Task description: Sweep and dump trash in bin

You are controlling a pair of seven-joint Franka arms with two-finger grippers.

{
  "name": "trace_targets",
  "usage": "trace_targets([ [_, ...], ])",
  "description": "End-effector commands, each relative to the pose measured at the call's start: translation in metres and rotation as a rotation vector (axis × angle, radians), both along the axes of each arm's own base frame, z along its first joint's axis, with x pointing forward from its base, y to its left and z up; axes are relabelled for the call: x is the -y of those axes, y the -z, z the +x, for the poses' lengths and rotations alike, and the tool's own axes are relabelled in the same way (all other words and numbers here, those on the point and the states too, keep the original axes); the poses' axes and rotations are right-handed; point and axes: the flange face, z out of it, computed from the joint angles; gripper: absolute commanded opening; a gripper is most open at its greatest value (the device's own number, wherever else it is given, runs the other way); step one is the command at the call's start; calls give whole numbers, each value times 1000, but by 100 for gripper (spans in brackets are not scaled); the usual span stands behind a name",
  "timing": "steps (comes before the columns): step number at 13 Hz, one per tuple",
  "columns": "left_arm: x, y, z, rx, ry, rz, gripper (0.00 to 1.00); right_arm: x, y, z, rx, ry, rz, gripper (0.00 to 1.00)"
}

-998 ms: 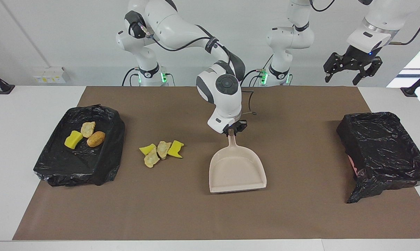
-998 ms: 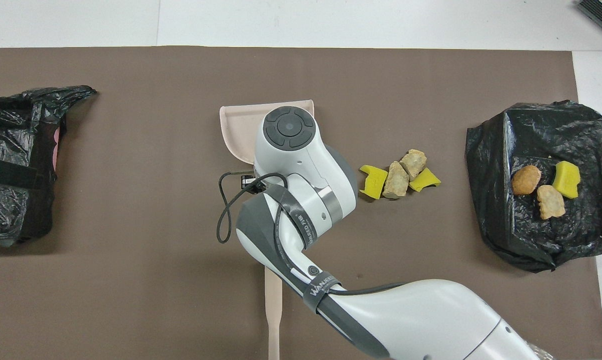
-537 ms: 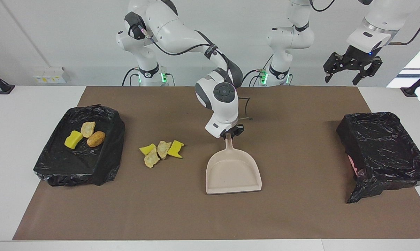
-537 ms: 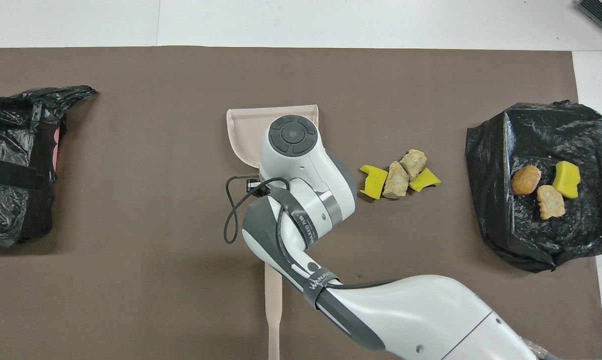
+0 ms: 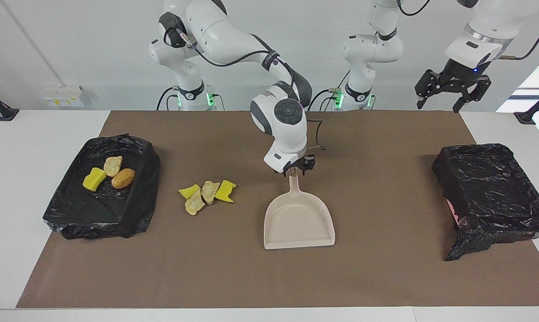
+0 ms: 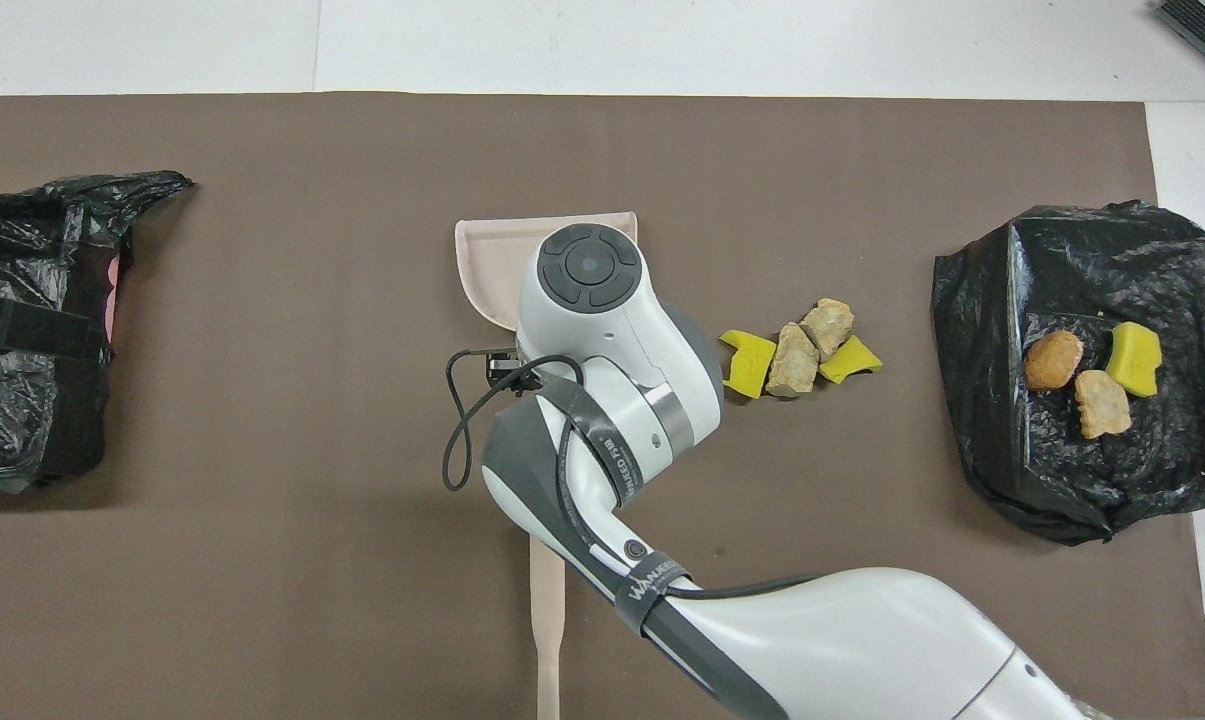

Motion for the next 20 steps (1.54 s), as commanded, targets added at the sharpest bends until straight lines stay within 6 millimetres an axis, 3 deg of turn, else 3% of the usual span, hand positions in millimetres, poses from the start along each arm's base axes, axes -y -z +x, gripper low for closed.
trace_targets([
  [1,13,24,23,7,13,-25,100,28,-24,2,-36,28,-10,100],
  [3,52,45,36,11,70,-13,100,38,-59,-13,-50,1,-26,100],
  [5,74,67,53,23,68,-6,100,50,-85,-40,-83,-20,-58,100],
  [6,79,78,61,29,38,-10,100,51,-94,-59,-100,-29,-65,100],
  [8,124,101,68,40,10,-15,100,55,-100,-100,-136,-25,-61,100],
  [9,142,117,73,40,-32,-19,100,51,-91,-130,-154,-46,-72,100],
  [11,169,126,74,72,-58,-35,100,47,-74,-175,-154,-27,-37,100],
  [13,218,160,70,45,-81,-30,100,45,-56,-213,-156,-25,1,100],
  [14,240,175,67,52,-110,-29,100,32,-45,-230,-164,-36,3,100],
  [18,286,219,49,39,-127,-34,100,4,12,-274,-138,51,-17,100],
  [20,301,248,35,40,-152,-41,100,-7,27,-293,-141,67,-32,100],
])
